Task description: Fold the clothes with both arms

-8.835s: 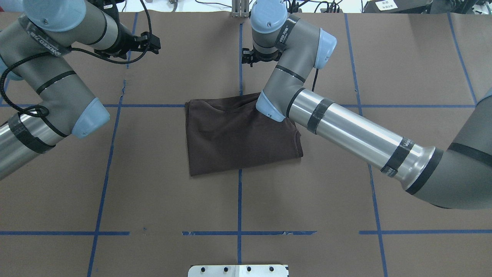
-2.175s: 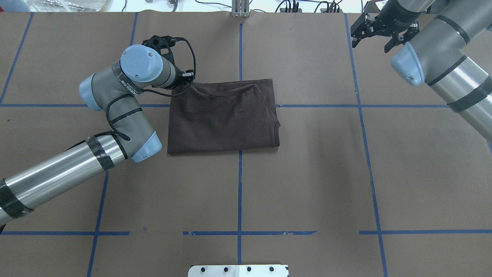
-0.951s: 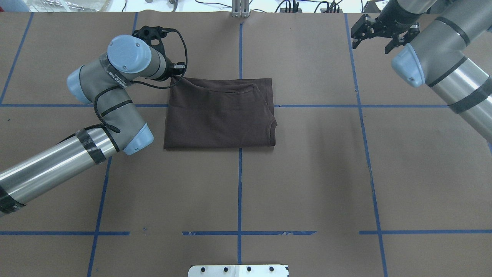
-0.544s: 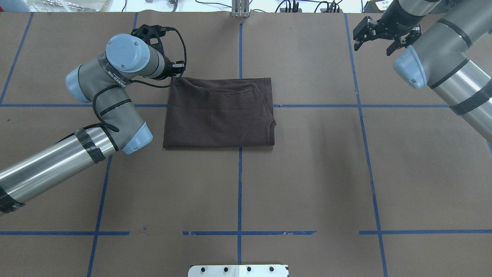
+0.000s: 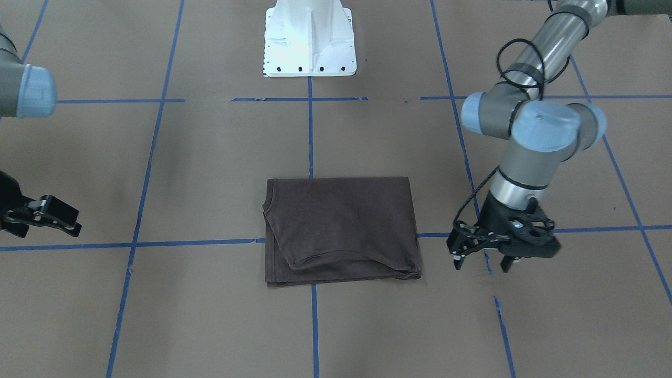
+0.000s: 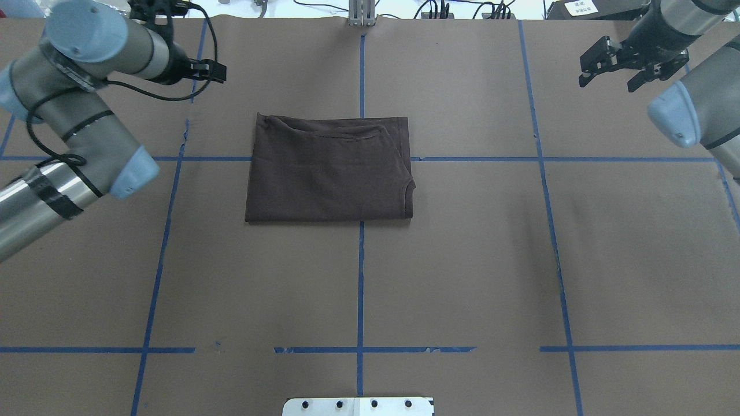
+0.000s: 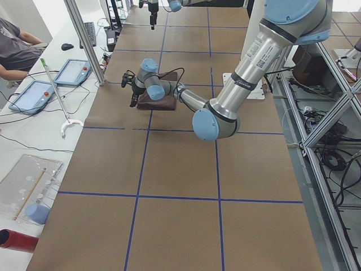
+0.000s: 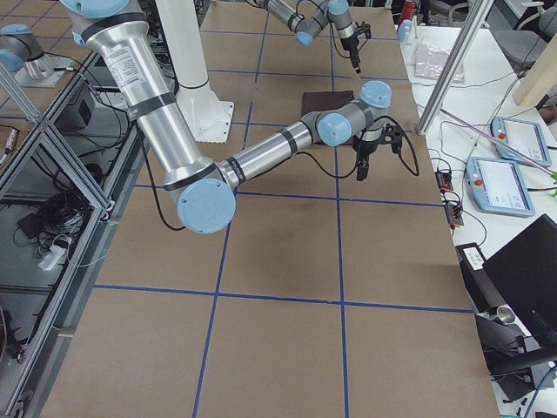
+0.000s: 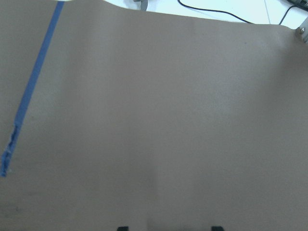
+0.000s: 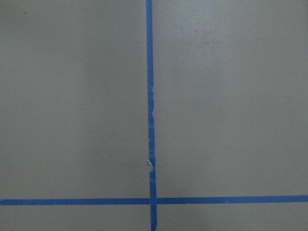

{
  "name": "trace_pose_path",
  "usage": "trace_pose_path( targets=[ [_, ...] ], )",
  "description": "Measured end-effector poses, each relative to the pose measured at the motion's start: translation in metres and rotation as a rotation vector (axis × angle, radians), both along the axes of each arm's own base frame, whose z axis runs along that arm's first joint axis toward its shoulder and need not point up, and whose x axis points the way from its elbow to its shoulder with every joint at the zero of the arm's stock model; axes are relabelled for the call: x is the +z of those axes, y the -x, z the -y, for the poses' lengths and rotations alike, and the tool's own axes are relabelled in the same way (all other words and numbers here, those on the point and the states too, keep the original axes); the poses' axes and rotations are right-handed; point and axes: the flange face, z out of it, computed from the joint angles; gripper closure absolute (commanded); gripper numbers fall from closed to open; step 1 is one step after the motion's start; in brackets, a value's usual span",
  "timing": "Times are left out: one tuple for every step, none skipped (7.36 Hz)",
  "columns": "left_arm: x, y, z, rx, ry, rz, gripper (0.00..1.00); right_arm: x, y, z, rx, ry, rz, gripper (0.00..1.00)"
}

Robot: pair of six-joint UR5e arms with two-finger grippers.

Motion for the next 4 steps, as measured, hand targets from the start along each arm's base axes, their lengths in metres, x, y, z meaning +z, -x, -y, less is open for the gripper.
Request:
trace_pose_path(
  targets=[
    [0.03,0.069,0.005,0.062,-0.068,0.07,0.0,0.027,-0.039,-0.005,-0.013,-0.02,-0.002,0.0],
    [0.059,0.132,0.008,0.119,-0.12,0.145,0.0,0.06,-0.077,-0.016,-0.035,-0.045,-0.012,0.0],
    [0.081,0.189,0.01,0.185,-0.157,0.211,0.0,0.098,-0.118,-0.032,-0.067,-0.072,-0.031,0.0],
    [0.097,0.239,0.009,0.256,-0.184,0.252,0.0,0.128,-0.154,-0.053,-0.101,-0.083,-0.048,0.0]
  ],
)
